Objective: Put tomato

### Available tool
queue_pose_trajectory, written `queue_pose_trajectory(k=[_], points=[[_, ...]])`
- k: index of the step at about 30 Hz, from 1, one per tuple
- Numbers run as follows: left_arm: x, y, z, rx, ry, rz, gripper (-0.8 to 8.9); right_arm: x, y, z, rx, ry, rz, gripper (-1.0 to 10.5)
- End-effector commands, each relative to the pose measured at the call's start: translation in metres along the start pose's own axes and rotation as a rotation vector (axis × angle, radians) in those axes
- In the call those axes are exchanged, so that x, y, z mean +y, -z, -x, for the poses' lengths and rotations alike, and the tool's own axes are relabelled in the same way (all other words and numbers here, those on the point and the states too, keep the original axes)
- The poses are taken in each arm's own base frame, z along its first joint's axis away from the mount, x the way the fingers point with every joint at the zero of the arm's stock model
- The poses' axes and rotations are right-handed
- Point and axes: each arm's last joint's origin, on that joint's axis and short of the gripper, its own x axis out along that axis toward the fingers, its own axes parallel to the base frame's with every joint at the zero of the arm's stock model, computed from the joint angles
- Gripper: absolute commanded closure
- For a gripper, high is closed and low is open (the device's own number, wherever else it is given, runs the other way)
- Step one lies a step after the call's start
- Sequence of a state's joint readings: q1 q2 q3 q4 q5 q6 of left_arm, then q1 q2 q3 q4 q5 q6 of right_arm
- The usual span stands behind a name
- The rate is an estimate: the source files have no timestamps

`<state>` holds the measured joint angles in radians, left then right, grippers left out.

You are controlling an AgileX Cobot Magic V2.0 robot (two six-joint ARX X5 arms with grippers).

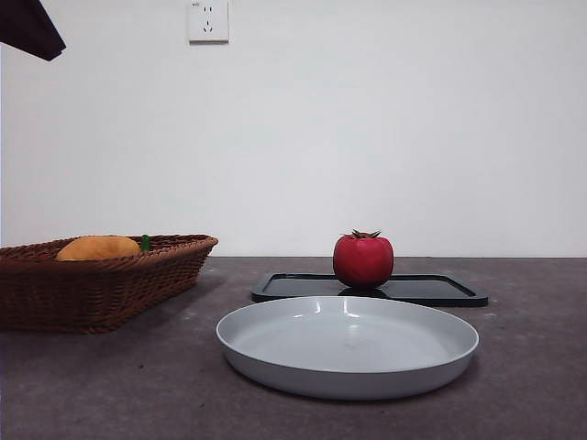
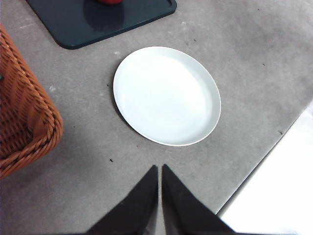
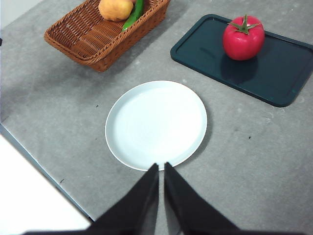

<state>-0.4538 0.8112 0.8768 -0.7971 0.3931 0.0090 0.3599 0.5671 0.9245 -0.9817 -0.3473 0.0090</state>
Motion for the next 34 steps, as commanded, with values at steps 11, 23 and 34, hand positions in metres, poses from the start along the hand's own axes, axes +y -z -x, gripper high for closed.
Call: queue_pose_trajectory(k=[11, 23, 34], points=[[0.018, -0.009, 0.062, -0.58, -0.583, -0.207, 8.04, 0.001, -0.003, 0.0, -0.009, -0.009, -0.007, 9.4], [0.05, 0.083, 0.033, -0.729, -1.013, -0.123, 8.04, 0.001, -0.003, 0.0, -0.009, -0.009, -0.007, 9.4], [0.072, 0.146, -0.019, -0.65, -0.979, -0.024, 8.04, 0.001, -0.003, 0.0, -0.009, -0.009, -0.007, 9.4]])
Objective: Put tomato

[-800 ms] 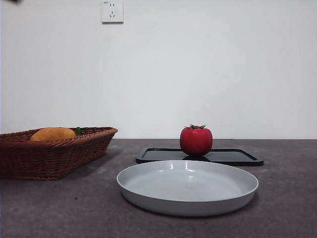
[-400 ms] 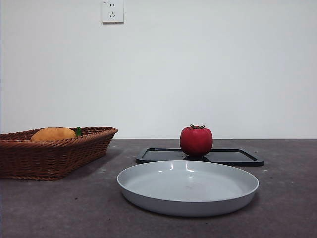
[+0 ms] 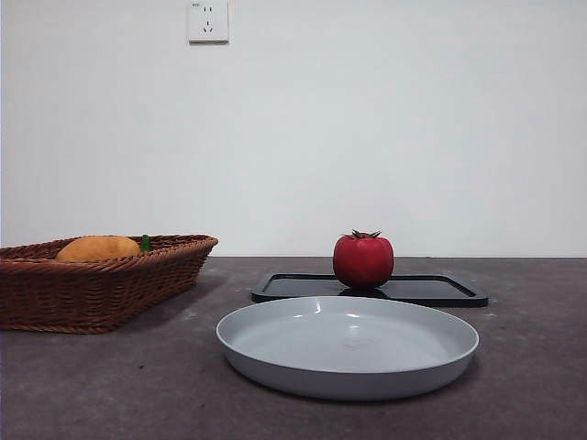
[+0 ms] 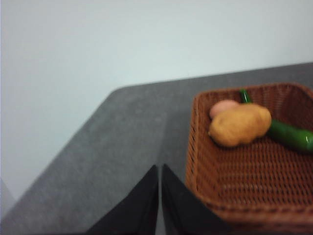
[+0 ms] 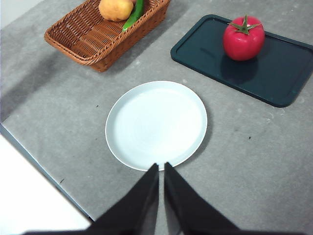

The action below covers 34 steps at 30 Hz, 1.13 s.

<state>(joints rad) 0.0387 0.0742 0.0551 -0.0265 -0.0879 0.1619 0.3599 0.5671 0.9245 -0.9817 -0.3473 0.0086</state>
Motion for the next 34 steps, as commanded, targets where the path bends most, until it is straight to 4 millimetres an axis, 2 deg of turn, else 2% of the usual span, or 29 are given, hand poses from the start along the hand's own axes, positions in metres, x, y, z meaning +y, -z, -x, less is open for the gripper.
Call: queue_pose_trajectory(k=[1, 10, 34], points=[[-0.001, 0.009, 0.0, 0.006, -0.003, 0.03, 8.04, 0.001, -0.003, 0.0, -0.009, -0.009, -0.007, 9.4], [-0.004, 0.025, 0.003, 0.132, 0.015, 0.026, 8.04, 0.001, -0.003, 0.0, -0.009, -0.009, -0.007, 9.4], [-0.004, 0.024, 0.003, 0.131, 0.014, 0.048, 8.04, 0.001, -0.003, 0.0, -0.009, -0.009, -0.007, 9.4]])
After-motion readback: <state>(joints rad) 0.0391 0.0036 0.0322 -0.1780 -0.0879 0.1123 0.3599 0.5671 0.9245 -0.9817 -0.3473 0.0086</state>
